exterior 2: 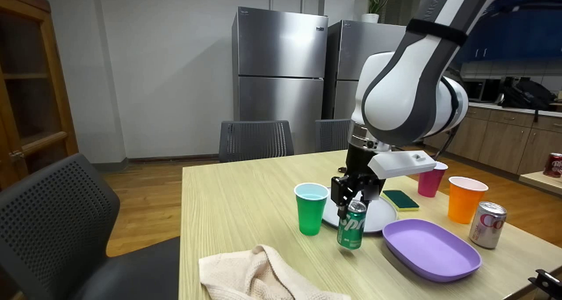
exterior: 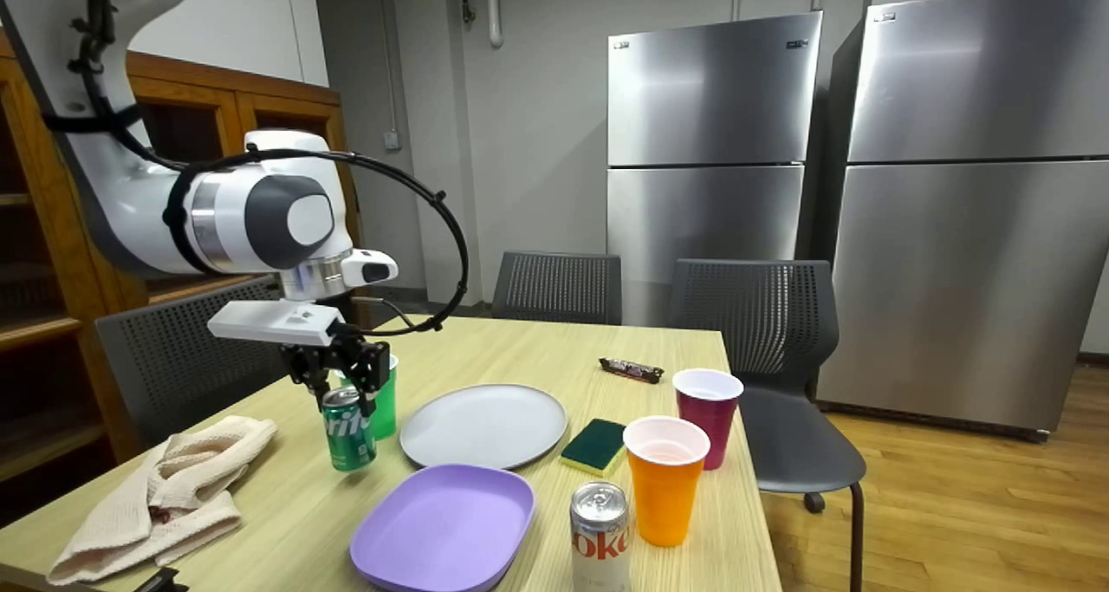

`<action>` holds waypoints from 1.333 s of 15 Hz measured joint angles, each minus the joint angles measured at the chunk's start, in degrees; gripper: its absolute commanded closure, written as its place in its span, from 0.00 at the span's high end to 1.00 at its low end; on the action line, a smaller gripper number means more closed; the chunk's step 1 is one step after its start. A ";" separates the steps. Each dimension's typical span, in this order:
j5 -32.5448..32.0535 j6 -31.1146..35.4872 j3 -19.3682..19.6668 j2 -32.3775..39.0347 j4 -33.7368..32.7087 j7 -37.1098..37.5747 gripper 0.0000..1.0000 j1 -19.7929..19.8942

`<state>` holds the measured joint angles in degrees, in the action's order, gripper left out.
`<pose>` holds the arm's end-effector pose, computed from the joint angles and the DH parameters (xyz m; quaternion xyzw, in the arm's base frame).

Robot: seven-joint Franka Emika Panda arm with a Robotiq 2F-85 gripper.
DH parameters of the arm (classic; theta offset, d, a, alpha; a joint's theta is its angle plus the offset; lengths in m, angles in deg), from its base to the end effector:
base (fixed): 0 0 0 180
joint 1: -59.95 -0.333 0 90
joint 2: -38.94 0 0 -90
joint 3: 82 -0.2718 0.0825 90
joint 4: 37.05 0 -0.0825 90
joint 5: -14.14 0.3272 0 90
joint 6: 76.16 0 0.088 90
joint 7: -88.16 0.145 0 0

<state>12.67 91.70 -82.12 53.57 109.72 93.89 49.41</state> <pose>0.4270 0.0819 0.1572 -0.9969 -0.0552 -0.0562 0.0049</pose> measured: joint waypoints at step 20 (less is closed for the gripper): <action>0.60 -0.44 2.16 -13.93 12.25 -0.89 0.38 9.11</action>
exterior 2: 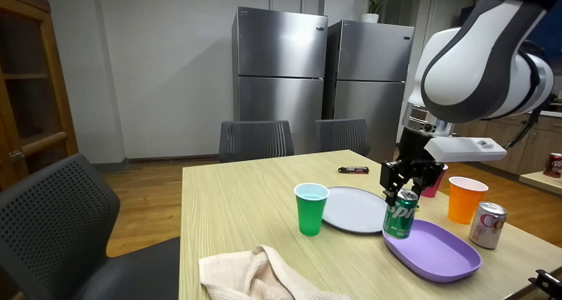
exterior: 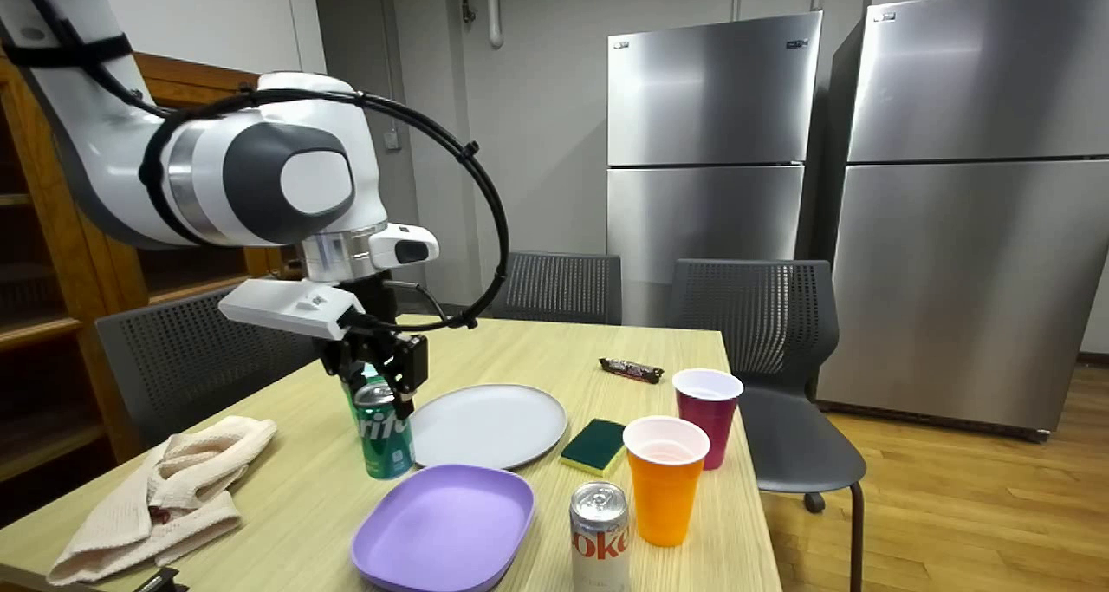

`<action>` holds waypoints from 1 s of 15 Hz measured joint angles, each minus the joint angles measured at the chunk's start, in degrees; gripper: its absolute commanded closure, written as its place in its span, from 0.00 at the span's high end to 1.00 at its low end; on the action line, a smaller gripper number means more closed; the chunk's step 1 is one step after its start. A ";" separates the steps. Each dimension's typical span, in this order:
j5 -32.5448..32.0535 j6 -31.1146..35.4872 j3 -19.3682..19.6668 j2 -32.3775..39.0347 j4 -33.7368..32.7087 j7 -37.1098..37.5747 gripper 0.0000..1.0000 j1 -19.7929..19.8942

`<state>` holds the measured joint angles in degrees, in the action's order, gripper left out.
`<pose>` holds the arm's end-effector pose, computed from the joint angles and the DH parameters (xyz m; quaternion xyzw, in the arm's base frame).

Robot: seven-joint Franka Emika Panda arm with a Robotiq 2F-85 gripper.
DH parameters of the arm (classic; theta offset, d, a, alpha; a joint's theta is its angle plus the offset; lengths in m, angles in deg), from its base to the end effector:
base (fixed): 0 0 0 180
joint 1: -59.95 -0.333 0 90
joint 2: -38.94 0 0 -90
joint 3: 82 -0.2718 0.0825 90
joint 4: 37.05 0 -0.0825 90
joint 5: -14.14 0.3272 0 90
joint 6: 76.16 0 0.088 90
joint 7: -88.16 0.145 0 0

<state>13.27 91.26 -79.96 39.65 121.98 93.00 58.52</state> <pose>0.3831 -0.0033 0.1934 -0.9969 0.0401 -0.0670 0.0001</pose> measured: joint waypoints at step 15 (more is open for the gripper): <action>-5.65 -0.10 3.15 3.45 0.01 0.22 0.38 2.13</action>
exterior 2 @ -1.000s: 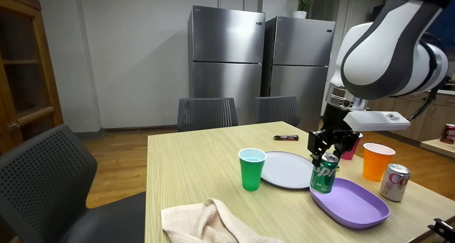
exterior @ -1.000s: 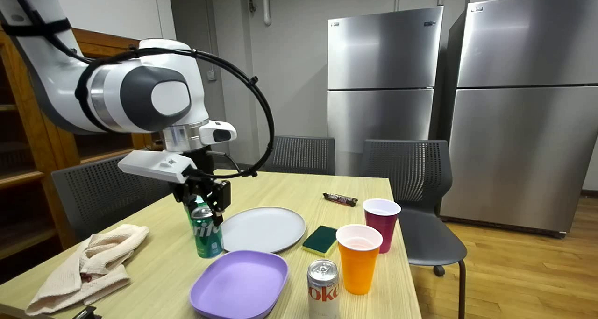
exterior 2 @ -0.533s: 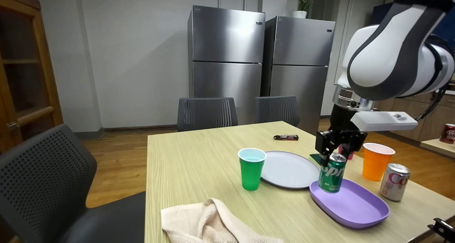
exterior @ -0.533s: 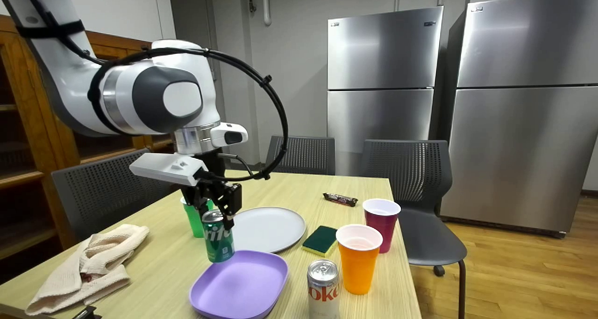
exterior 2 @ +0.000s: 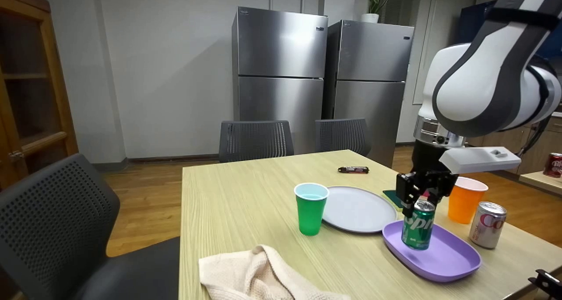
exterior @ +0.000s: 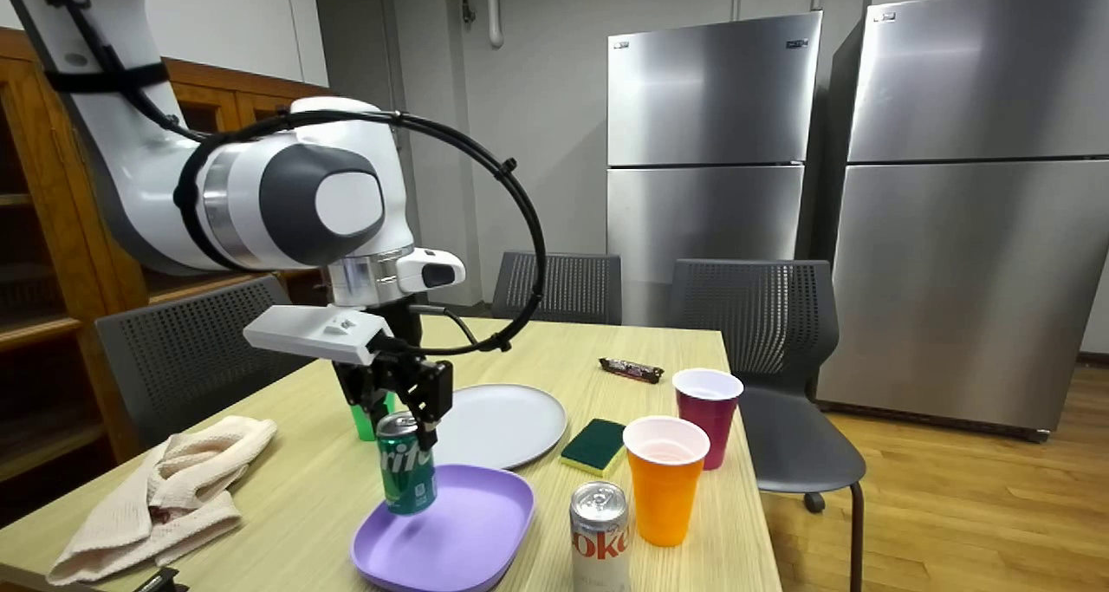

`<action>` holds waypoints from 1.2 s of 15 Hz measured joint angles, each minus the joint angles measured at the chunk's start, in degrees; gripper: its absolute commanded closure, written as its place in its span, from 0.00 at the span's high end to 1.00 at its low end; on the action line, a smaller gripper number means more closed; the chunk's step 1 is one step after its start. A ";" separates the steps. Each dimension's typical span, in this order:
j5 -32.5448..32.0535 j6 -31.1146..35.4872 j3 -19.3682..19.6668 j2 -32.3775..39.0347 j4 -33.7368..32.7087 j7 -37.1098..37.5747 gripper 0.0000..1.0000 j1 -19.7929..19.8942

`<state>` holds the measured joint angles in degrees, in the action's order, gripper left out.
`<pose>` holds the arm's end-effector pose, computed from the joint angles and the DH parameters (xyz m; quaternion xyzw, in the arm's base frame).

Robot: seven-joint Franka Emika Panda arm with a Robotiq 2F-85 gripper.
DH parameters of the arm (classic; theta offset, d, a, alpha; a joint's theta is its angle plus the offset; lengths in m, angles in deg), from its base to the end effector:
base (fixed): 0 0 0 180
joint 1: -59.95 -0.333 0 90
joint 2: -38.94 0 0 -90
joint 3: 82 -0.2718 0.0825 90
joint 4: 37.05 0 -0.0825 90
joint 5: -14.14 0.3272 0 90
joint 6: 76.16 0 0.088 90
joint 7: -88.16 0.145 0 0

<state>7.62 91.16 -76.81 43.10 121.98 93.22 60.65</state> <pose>0.3721 -0.0332 0.1704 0.9984 -0.0402 0.0358 0.0180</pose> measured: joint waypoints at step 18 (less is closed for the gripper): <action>1.93 -0.21 -0.72 3.31 -0.30 -1.46 1.00 -0.11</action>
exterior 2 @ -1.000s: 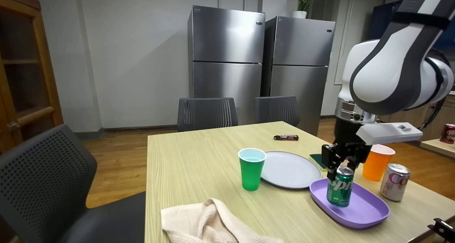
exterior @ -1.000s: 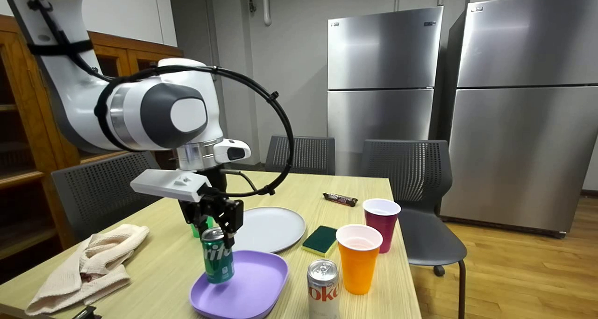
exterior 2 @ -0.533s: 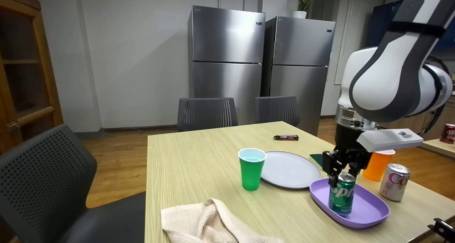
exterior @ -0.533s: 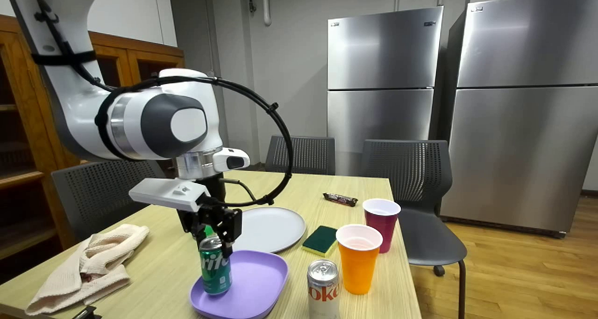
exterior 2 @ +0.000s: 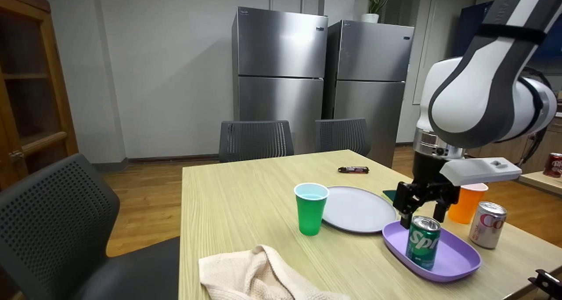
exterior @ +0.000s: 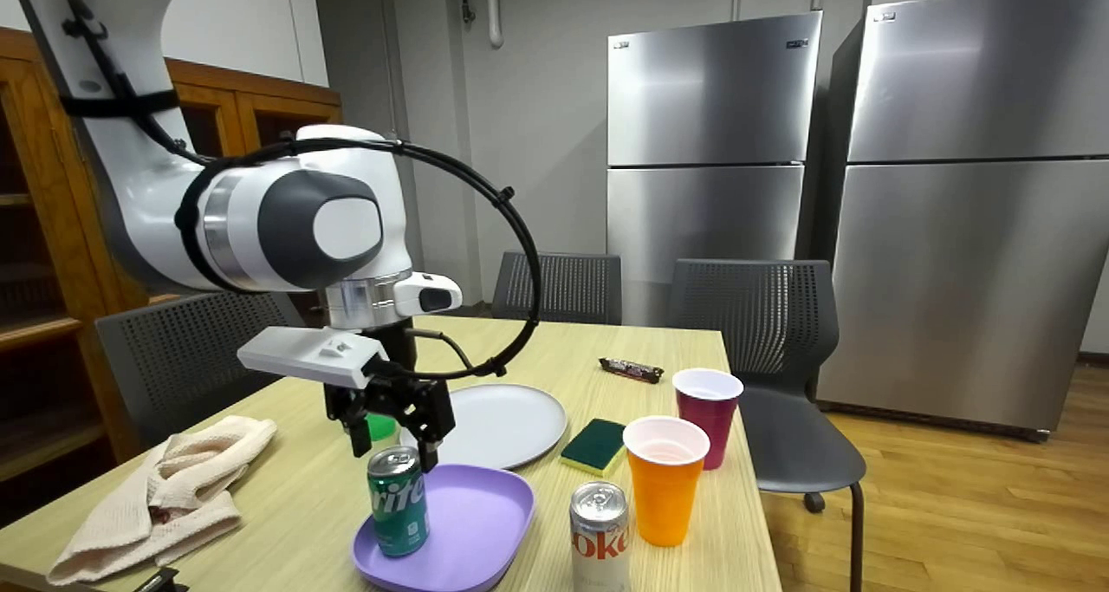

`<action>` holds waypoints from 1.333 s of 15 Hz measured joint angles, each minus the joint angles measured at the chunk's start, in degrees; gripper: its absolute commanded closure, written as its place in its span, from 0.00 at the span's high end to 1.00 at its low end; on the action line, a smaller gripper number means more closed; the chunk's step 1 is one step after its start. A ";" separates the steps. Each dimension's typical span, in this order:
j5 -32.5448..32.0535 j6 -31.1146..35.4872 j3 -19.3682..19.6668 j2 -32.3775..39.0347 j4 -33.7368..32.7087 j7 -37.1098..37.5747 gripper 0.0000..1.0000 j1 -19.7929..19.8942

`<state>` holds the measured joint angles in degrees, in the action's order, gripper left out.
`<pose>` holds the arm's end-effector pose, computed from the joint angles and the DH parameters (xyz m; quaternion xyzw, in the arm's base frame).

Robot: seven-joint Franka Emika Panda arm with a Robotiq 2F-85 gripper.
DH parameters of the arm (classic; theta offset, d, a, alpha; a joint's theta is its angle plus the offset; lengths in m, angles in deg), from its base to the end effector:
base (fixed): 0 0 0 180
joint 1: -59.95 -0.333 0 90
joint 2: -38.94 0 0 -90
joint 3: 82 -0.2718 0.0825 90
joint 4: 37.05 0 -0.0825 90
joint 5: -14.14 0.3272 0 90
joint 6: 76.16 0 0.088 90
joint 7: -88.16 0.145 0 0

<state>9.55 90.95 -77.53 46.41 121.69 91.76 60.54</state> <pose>0.3642 -0.0296 0.1501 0.9992 -0.0362 0.0077 0.0144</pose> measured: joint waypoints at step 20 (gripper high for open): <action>6.08 -9.87 -0.80 -8.76 0.04 -4.01 1.00 0.07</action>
<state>15.63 81.08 -78.32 37.65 121.72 87.75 60.61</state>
